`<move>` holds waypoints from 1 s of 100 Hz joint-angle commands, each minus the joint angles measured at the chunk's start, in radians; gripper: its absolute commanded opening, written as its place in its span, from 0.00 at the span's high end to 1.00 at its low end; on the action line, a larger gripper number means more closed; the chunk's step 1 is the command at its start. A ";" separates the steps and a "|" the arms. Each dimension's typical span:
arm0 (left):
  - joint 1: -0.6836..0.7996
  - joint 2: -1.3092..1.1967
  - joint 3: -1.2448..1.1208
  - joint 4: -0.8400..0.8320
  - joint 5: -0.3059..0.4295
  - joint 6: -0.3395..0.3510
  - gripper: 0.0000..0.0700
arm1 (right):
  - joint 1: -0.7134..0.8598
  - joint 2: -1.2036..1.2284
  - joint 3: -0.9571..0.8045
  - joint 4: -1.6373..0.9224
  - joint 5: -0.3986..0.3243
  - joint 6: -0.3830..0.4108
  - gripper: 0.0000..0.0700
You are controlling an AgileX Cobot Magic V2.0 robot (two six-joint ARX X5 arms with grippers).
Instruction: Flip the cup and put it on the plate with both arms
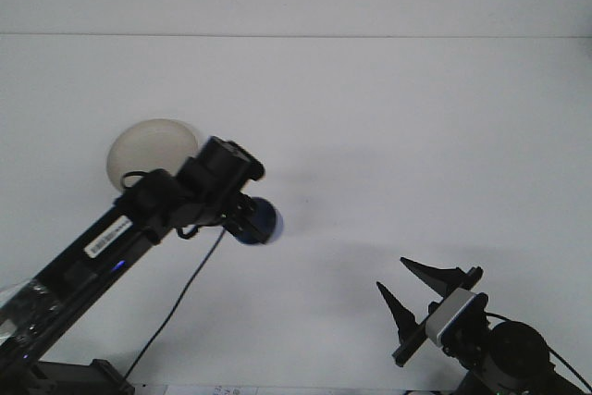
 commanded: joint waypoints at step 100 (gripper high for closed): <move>0.663 0.360 0.074 0.232 -0.014 -0.003 0.52 | 0.011 0.003 0.008 0.008 0.004 -0.002 0.46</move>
